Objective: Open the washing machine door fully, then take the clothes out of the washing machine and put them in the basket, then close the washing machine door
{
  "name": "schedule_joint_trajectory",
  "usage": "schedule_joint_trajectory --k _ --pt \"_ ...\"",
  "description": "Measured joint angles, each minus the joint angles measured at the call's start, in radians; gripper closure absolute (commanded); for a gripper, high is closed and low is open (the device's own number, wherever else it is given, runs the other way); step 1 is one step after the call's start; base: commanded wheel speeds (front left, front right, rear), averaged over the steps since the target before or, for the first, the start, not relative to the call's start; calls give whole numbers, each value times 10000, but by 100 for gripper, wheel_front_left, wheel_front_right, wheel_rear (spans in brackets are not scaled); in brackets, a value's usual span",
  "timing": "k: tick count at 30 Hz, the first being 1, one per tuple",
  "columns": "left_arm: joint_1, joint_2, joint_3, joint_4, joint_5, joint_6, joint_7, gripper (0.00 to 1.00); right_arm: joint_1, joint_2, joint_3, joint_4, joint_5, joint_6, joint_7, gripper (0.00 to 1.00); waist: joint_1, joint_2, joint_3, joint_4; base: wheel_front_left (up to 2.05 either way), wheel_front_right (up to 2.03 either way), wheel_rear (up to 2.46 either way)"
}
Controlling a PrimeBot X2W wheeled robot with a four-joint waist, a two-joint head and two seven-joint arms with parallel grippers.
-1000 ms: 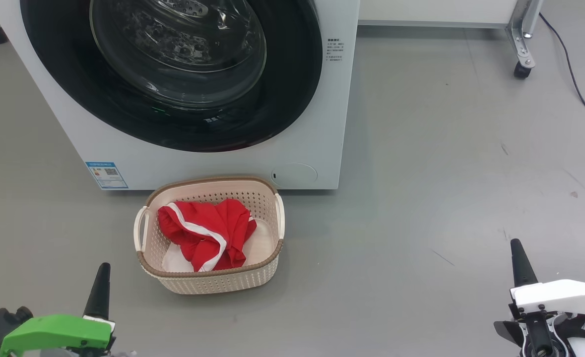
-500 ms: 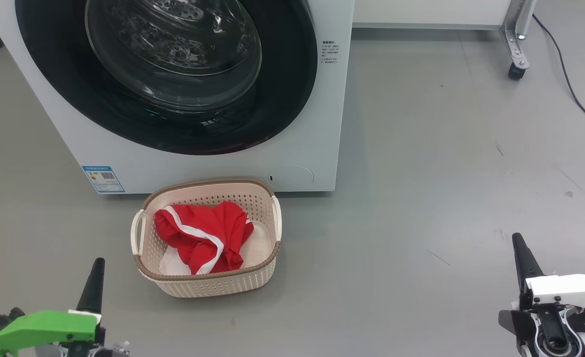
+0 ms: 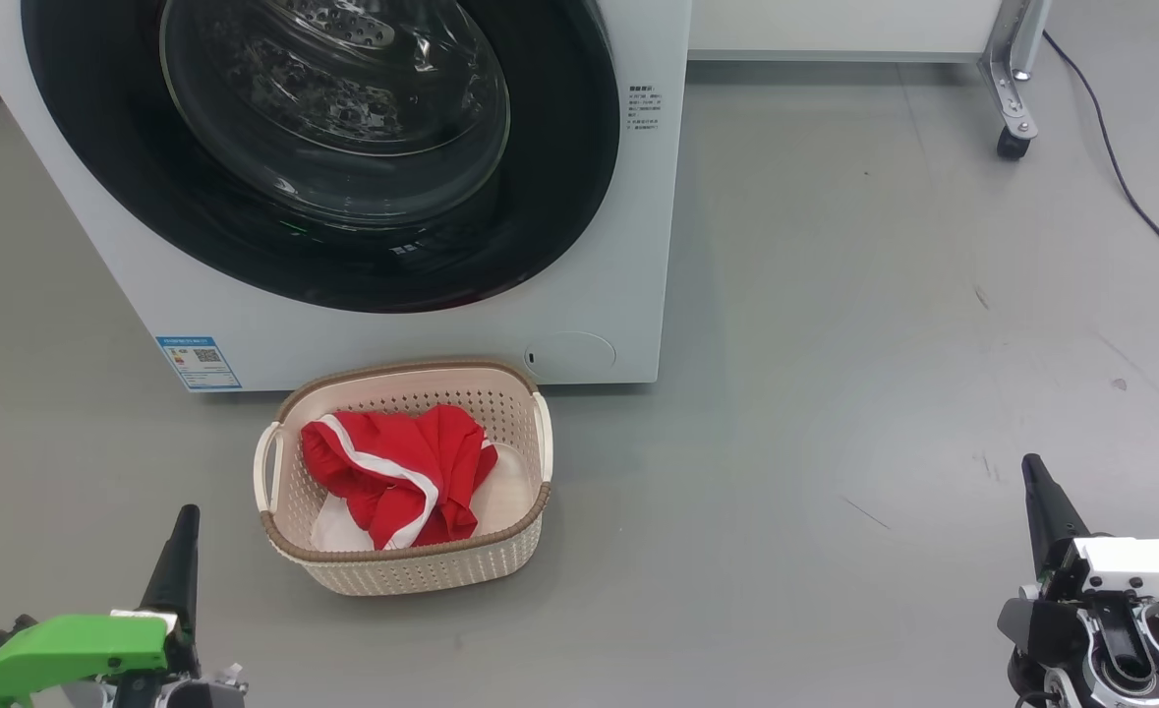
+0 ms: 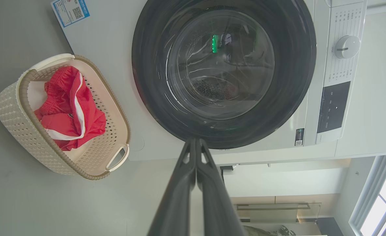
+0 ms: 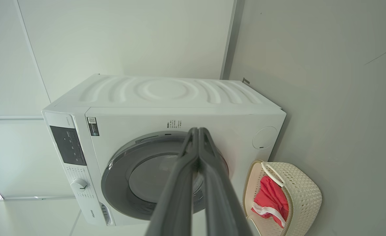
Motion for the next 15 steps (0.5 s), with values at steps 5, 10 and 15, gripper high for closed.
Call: schedule_joint_trajectory --k 5,10,15 --pt "-3 -33 12 2 -178 0 0 100 -8 -6 -15 63 84 67 0 100 0 0 0 -1 0 0 0" --pt "-7 -35 21 2 -178 0 0 100 -21 -6 -17 96 86 69 2 100 0 0 -1 -1 0 0 0" --pt "-11 -36 29 2 -178 0 0 100 -53 -6 -23 132 86 69 33 100 0 0 -2 -2 0 0 0"
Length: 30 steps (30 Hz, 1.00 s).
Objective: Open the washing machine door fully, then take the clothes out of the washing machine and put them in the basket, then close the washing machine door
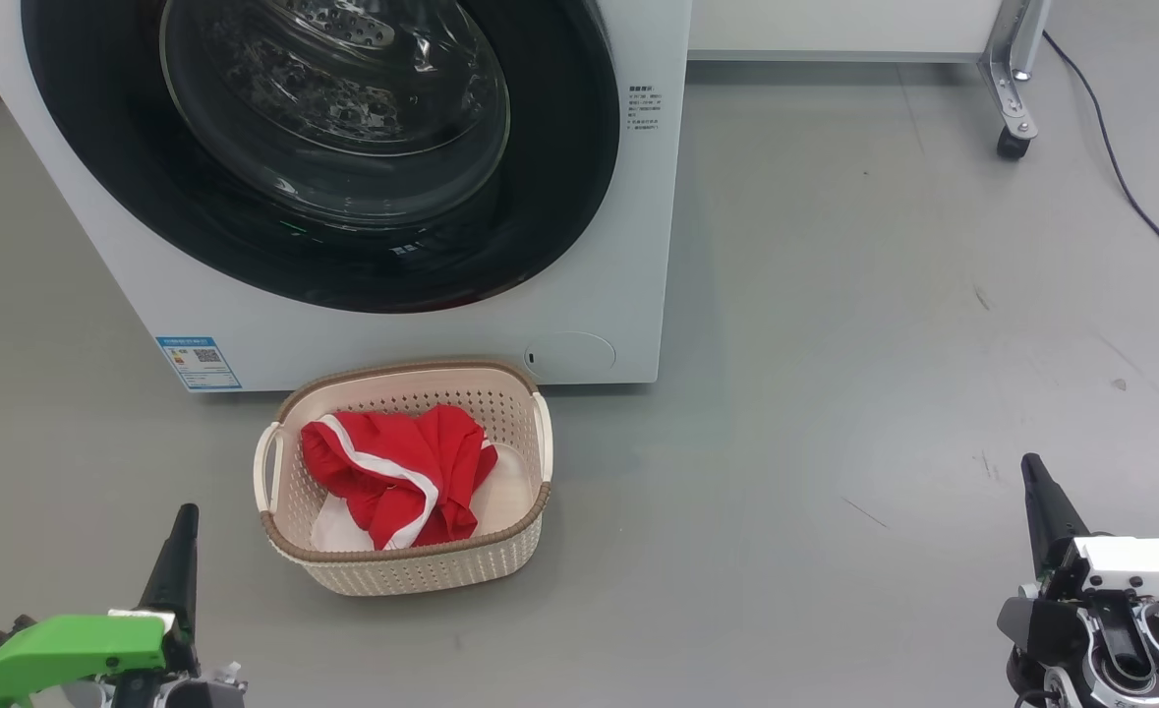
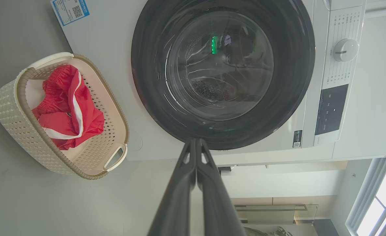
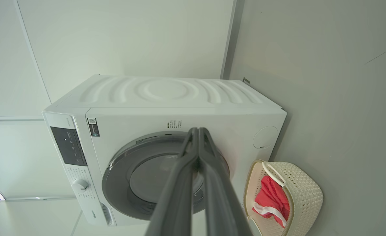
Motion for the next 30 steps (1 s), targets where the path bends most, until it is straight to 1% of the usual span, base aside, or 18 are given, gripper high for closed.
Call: schedule_joint_trajectory --k 30 --pt "-16 -21 25 -2 0 0 2 100 -93 2 -40 127 -2 13 42 100 0 0 -3 -2 0 0 0"
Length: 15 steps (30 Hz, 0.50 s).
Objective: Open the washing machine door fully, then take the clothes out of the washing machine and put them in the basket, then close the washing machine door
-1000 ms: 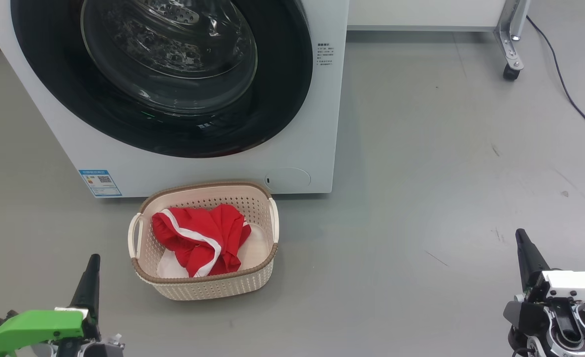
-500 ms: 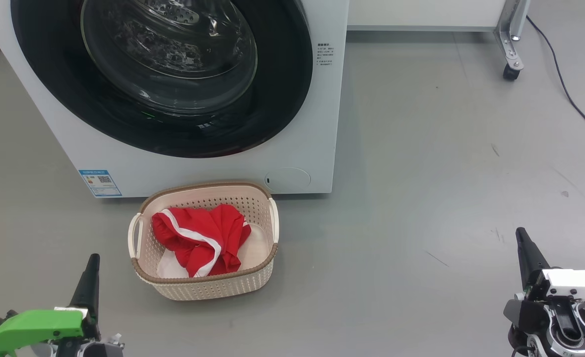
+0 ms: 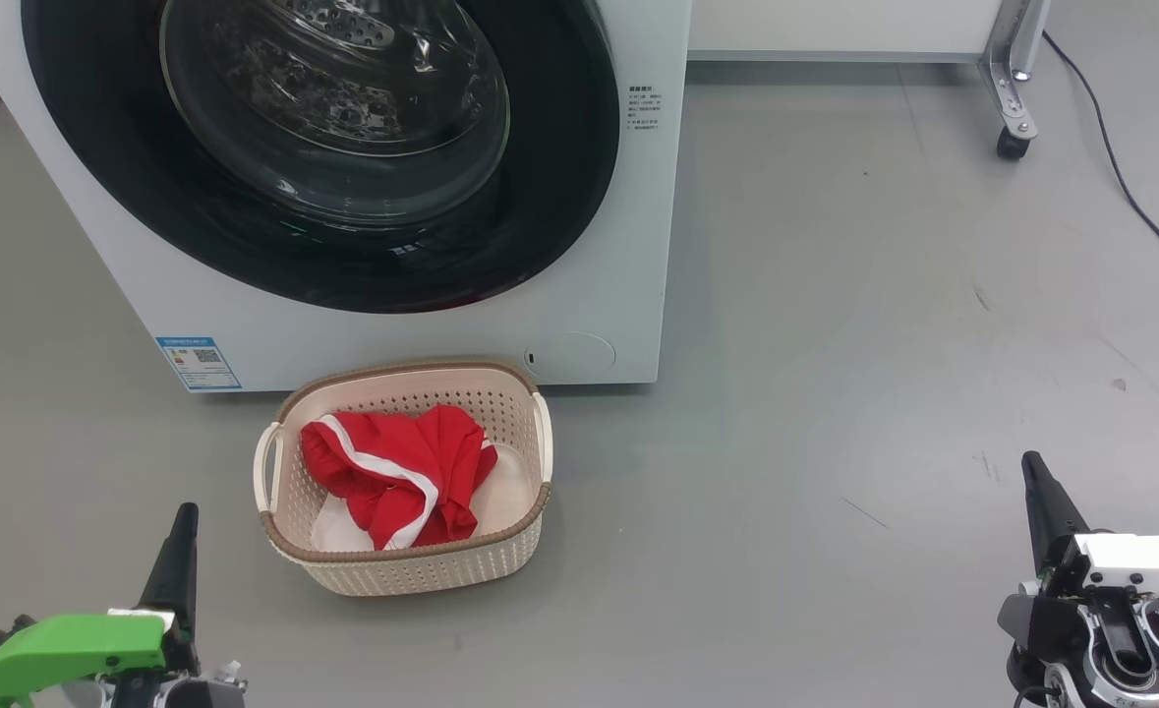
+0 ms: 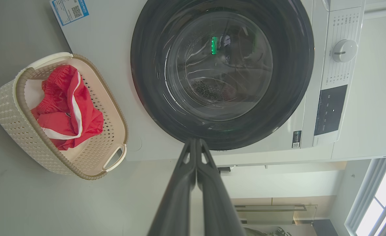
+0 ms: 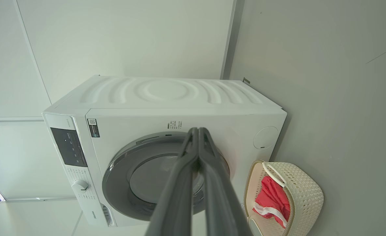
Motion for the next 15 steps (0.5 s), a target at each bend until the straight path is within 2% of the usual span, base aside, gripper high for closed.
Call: schedule_joint_trajectory --k 15 --pt "-1 -21 19 -2 0 0 0 100 -6 4 -21 36 0 2 2 100 0 0 -1 -1 0 0 0"
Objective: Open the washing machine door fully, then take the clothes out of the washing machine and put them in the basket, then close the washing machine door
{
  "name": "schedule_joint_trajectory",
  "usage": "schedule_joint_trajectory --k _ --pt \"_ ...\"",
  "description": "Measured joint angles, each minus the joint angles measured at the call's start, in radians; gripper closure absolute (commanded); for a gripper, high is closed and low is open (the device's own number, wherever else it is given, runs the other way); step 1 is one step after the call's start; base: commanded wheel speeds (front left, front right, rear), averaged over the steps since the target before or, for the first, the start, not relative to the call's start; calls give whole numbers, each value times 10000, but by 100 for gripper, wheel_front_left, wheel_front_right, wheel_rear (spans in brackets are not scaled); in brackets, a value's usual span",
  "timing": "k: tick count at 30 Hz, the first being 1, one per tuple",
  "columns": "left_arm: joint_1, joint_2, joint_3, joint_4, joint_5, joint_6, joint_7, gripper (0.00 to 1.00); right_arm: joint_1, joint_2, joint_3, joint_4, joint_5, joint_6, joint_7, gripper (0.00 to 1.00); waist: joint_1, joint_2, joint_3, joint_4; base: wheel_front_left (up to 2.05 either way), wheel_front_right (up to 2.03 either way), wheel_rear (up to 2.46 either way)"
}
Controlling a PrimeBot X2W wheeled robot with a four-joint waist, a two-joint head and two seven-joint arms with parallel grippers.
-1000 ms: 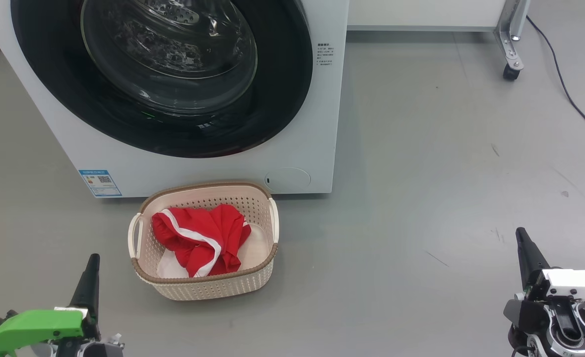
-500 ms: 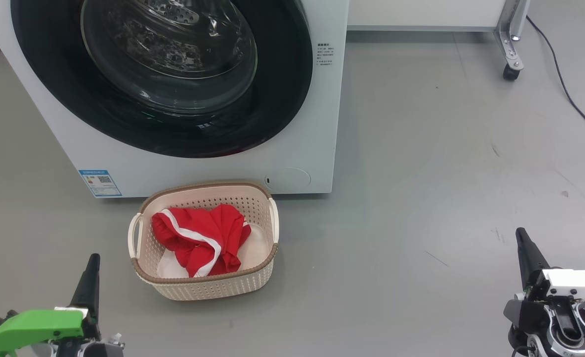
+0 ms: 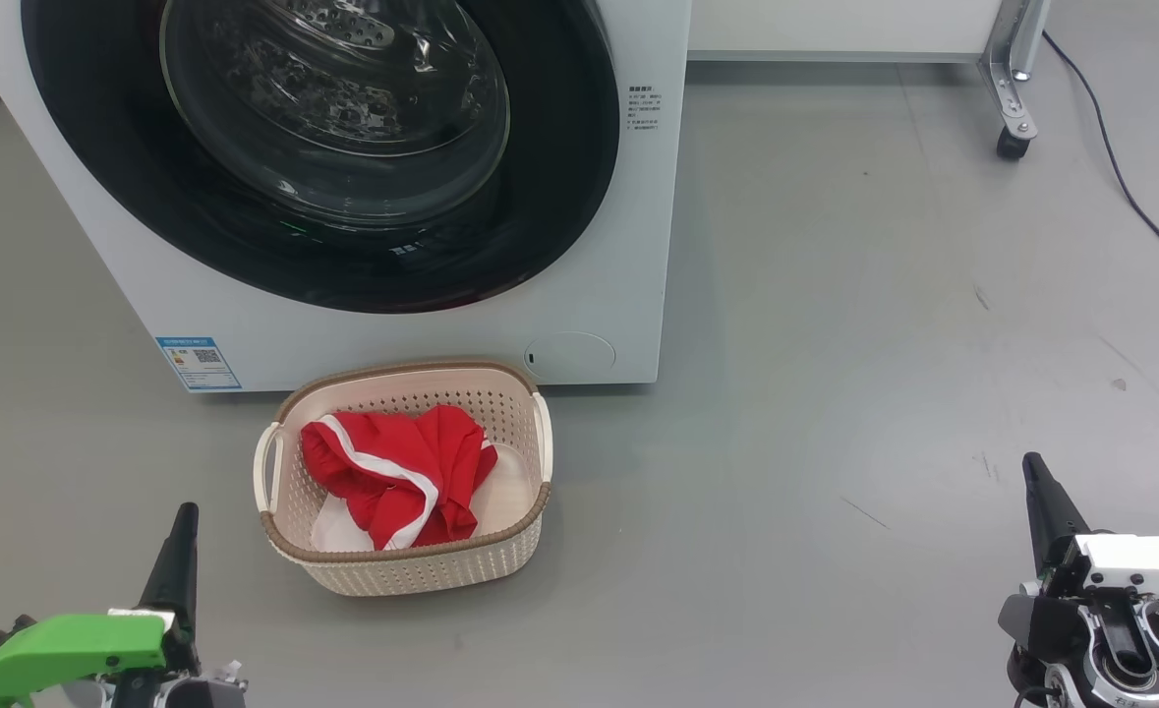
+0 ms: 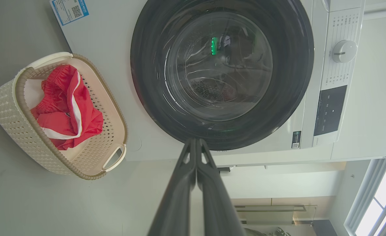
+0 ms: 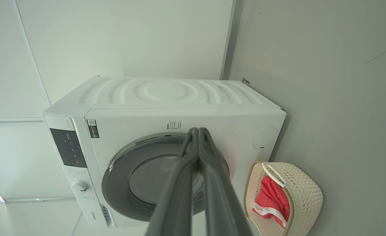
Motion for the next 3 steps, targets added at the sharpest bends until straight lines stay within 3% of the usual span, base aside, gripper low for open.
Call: schedule_joint_trajectory --k 3 --pt "0 -4 8 0 0 0 0 100 0 2 -2 6 0 19 2 100 0 0 0 0 0 0 0"
